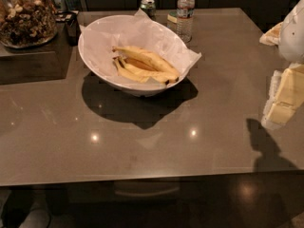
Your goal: Pick banana from white bowl
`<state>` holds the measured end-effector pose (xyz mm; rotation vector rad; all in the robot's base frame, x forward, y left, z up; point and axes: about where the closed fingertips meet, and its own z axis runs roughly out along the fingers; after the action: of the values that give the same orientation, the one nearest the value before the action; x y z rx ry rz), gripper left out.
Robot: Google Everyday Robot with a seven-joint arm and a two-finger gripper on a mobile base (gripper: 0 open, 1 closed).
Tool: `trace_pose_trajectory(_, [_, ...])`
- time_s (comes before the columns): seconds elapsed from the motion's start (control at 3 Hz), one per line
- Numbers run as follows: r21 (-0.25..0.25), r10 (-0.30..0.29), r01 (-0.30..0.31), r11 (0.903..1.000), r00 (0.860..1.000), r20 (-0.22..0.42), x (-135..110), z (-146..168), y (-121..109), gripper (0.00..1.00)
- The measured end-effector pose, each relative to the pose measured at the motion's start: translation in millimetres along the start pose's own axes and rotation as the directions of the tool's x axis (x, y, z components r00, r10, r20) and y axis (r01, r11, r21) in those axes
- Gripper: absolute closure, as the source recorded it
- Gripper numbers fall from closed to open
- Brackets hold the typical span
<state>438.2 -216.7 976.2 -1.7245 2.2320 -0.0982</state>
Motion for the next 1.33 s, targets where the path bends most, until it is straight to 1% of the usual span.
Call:
trace_pose_trajectory(0.33, [0.008,0.004,-0.004,1.0,1.0,0.005,-1,-1,-2,0.0])
trace_pose_trajectory(0.67, [0.037,0.022,-0.026,0.999,0.996,0.086,-20,-3,-27,0.0])
trace_pose_trajectory(1.0, [0.044,0.059,-0.071,0.9965,0.973,0.222,-48,-4,-66,0.0])
trace_pose_trajectory(1.33, [0.023,0.103,-0.117,0.9928,0.935,0.339,-76,-3,-105,0.0])
